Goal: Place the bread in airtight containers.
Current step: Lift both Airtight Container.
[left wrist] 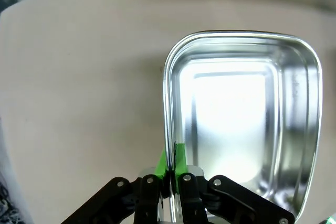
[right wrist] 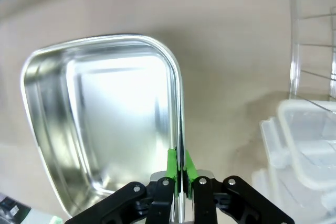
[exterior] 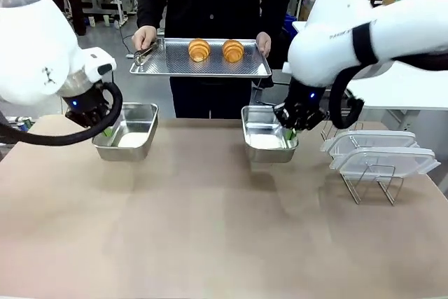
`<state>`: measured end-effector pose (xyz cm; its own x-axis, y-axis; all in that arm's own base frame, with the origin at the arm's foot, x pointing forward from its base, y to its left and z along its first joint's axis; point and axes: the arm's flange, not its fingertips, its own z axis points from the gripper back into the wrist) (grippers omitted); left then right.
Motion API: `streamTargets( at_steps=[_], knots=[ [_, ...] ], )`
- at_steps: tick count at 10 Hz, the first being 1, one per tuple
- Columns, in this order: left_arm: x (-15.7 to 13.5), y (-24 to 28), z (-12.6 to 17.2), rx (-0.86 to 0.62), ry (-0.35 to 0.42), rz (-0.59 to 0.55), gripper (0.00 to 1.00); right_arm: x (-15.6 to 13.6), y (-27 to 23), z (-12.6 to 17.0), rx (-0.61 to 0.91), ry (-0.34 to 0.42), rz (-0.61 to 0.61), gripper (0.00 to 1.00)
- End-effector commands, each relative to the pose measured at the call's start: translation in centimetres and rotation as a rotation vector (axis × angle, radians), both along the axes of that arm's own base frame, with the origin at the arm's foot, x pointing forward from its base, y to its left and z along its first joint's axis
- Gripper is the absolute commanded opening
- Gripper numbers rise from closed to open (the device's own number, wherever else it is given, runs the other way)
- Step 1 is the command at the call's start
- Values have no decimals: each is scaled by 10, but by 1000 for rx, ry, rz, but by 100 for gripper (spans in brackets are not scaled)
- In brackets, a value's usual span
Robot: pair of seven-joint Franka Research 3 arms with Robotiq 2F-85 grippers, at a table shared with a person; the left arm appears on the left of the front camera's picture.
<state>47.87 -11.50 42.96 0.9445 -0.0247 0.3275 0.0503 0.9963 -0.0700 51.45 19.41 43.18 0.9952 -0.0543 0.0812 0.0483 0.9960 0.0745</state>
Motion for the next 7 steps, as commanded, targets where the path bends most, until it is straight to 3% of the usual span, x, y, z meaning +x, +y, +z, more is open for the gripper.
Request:
streamTargets(
  at_steps=[1,3,7],
  knots=[
    [-14,-7,20,-15,-3,52,0,-7,-17,23,-5,-12,16,0],
    [-27,-12,39,-10,-36,30,0,-14,-26,33,22,-13,34,0],
    [-19,-8,35,-6,-24,21,0,-10,-21,35,-9,-16,13,0]
  ],
)
